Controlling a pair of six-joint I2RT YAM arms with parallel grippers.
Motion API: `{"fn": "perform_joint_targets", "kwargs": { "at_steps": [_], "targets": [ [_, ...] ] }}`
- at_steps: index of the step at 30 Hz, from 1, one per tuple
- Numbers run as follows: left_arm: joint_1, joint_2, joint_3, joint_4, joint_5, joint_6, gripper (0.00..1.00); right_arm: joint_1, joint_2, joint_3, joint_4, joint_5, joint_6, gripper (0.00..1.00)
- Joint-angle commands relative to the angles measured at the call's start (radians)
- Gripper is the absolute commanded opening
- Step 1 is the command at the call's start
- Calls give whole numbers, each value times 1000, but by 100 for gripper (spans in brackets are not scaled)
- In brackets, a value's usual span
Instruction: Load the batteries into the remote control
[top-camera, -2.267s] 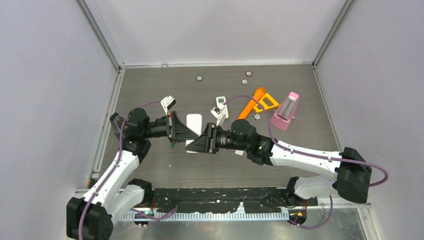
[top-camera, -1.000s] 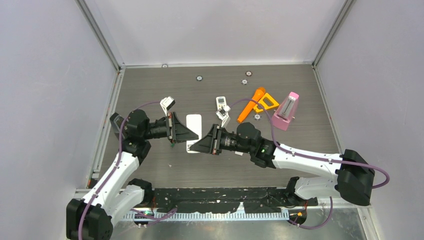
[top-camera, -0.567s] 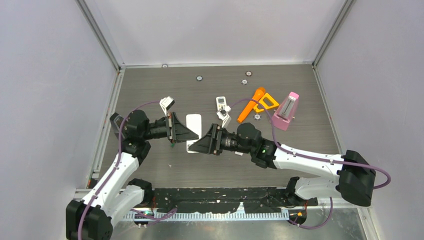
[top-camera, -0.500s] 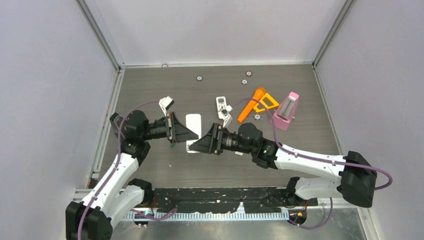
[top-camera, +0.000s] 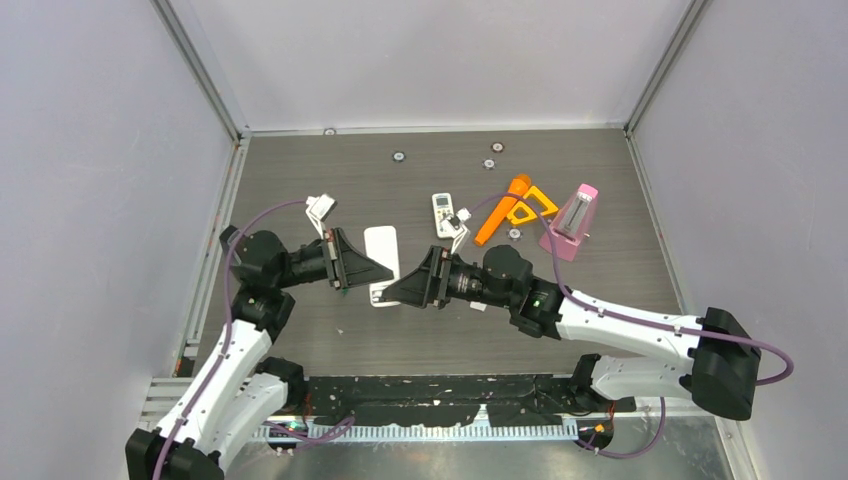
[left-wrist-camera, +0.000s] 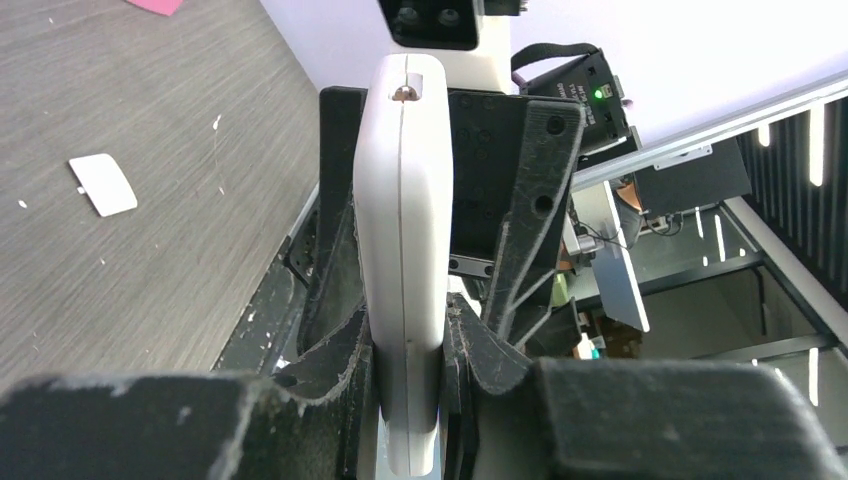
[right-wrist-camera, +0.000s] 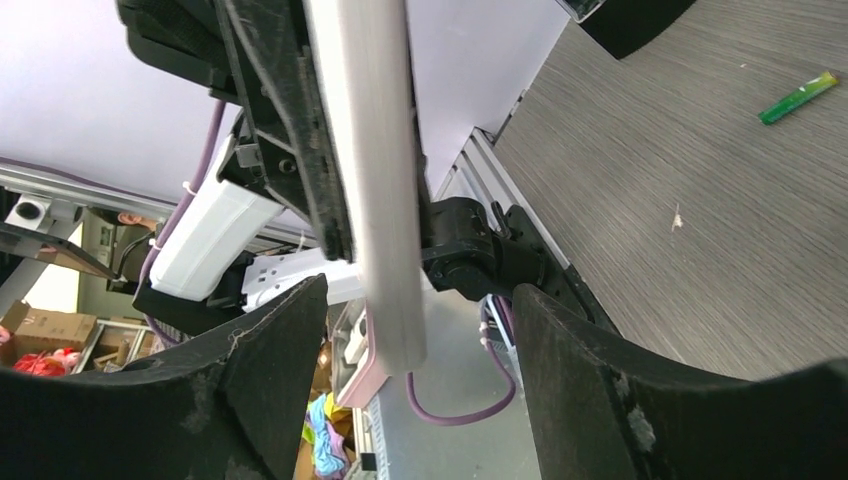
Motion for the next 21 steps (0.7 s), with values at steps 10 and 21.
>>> {"fn": "perform_joint_targets", "kwargs": {
  "at_steps": [10,21],
  "targets": [
    [-1,-96,20,18,-24,55,0,-3,6,172,-116,-74,-253,43],
    [-1,-110,20,59,20,40,11,-1,48,214,-119,-169,-291,8]
  ]
}}
